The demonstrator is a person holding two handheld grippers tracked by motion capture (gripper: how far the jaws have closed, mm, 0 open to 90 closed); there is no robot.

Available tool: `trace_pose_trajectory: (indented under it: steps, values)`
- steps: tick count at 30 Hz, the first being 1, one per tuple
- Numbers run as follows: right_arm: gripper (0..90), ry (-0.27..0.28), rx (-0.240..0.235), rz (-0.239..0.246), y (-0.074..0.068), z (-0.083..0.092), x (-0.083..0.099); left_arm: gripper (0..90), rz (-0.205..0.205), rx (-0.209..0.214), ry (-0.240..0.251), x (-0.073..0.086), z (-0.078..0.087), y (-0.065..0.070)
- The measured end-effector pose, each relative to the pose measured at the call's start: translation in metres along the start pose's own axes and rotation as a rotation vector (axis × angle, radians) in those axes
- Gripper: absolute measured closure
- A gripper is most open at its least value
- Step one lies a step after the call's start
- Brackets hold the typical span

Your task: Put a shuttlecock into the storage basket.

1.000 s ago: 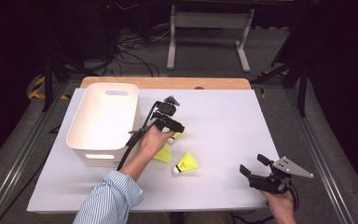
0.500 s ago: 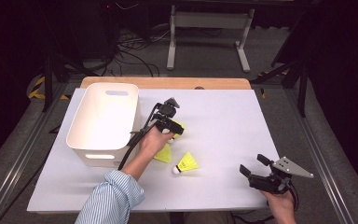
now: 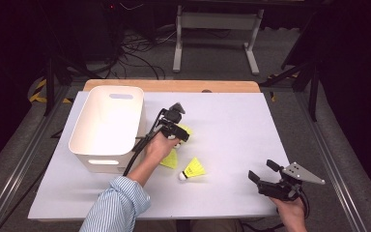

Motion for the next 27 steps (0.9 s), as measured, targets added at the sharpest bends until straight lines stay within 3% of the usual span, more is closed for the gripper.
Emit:
trace_pose_trajectory:
  steps: [11,20,27]
  values:
    - [11.4,-0.001,0.000,0.000,0.0002,0.0000,0.0001,41.0,0.006,0.021,-0.025,0.0043,-0.0045,0.0003]
    - [11.3,-0.002,0.001,-0.004,0.0008,-0.0002,0.0002,54.1,-0.005,0.038,-0.026,0.0043,-0.0054,0.0030]
    - [11.3,-0.004,0.000,-0.002,0.0003,-0.0003,0.0004,58.5,-0.010,0.030,-0.031,0.0048,-0.0066,0.0041]
Point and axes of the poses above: each handheld gripper's, and its own axes: z roughly backward along the jaws, x roughly out of its underside, y roughly to its right, the point moved 7 cm from there along -z, roughly forward along the jaws, and after that the axes turned 12 degrees about -z, right-handed, at the moved point
